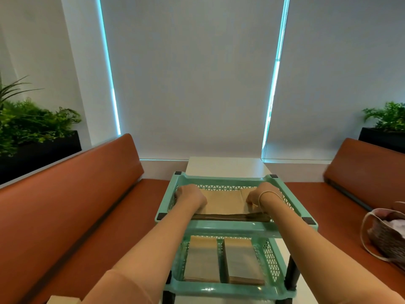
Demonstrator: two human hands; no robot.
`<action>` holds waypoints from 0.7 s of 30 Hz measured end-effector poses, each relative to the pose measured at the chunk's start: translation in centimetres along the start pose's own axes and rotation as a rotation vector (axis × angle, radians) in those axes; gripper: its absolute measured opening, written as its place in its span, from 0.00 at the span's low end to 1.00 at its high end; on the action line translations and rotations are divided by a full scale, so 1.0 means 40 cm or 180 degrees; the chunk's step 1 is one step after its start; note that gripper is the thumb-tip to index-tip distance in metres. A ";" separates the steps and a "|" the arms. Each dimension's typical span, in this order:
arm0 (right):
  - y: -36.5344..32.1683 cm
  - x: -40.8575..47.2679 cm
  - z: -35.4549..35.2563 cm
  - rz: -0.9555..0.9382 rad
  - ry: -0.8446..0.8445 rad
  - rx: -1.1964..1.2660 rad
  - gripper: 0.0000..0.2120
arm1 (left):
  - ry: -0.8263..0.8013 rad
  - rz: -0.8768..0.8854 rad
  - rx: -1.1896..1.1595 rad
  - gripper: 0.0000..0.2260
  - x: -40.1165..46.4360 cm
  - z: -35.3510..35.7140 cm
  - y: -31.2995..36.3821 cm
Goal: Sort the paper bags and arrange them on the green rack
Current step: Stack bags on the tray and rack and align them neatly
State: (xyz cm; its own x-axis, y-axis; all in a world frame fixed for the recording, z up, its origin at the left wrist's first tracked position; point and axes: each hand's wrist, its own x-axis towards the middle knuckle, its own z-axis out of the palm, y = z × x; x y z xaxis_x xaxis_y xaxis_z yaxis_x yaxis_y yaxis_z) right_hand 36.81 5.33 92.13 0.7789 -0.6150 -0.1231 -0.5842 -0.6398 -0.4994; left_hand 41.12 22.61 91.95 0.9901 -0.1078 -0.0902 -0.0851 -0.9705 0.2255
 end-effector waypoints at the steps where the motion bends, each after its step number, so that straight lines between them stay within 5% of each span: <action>1: 0.000 -0.003 0.000 0.0009 -0.0030 -0.0039 0.08 | 0.0011 -0.0009 0.0054 0.17 0.000 0.004 0.000; 6: 0.000 -0.001 0.000 -0.0024 -0.0103 -0.0076 0.09 | 0.0001 -0.0150 -0.0240 0.18 0.001 0.012 0.010; 12: 0.004 0.006 0.003 -0.0026 -0.0047 -0.0145 0.11 | 0.0022 -0.0240 -0.0695 0.35 -0.006 0.005 0.011; 21: 0.010 -0.010 0.006 -0.0163 0.0433 0.0348 0.14 | 0.0060 0.0015 -0.0967 0.31 -0.031 0.000 -0.004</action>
State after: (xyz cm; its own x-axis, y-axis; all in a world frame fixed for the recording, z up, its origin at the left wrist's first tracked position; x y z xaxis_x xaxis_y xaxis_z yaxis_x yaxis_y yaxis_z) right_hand 36.33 5.41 91.77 0.7646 -0.6442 0.0182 -0.5105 -0.6226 -0.5931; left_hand 39.88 22.88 92.03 0.9919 -0.1052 -0.0711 -0.0550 -0.8608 0.5059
